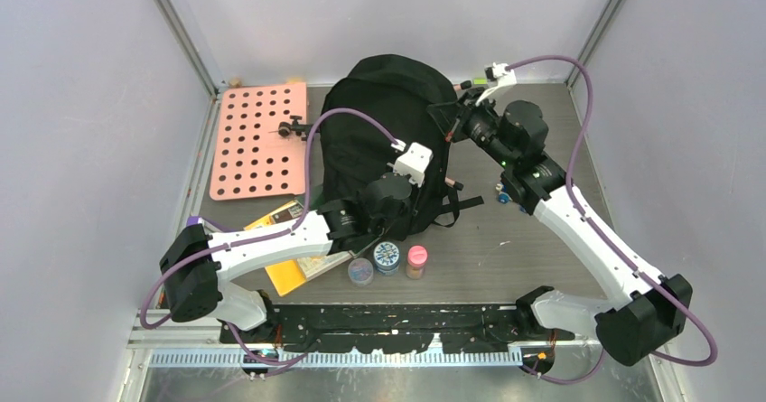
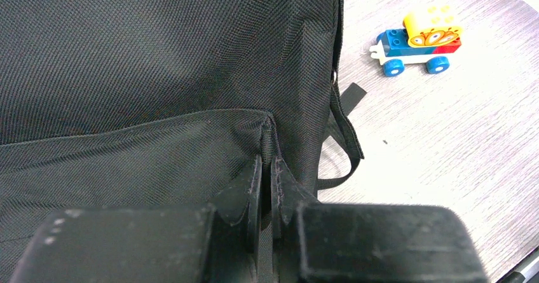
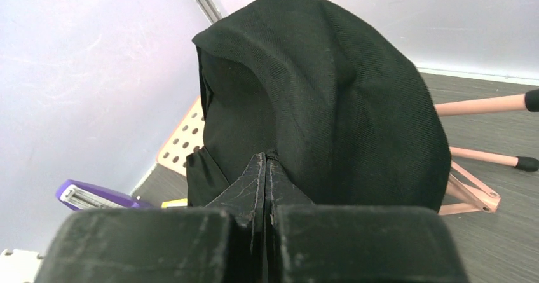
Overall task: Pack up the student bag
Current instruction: Unzip the student bag at the center of the board.
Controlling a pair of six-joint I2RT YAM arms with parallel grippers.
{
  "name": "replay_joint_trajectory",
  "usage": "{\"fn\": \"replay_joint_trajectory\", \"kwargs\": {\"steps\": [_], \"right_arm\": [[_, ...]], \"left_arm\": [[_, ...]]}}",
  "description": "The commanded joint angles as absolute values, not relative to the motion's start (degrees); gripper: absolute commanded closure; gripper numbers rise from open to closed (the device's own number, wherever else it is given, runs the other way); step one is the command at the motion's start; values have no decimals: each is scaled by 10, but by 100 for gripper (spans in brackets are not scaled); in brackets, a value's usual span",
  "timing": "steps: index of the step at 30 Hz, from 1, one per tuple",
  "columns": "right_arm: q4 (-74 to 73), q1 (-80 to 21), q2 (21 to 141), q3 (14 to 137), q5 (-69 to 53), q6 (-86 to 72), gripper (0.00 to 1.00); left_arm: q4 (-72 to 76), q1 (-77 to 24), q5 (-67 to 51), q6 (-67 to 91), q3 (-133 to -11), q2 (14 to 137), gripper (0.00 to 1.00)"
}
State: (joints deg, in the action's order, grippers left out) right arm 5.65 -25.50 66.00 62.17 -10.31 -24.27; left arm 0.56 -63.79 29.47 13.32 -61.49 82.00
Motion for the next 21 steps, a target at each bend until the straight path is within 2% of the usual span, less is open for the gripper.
{"fn": "replay_joint_trajectory", "kwargs": {"steps": [1,10,21], "right_arm": [[24,-286,690,691,-40,-166,100],[-34,-313,760,765,-2,-116,100],[-68,-343,845,851,-16,-69,100]], "left_arm": [[15,-639,283,143,-606,815,100],[25,-638,271,153,-592,807,100],[41,-639,263,155,-577,802,100]]}}
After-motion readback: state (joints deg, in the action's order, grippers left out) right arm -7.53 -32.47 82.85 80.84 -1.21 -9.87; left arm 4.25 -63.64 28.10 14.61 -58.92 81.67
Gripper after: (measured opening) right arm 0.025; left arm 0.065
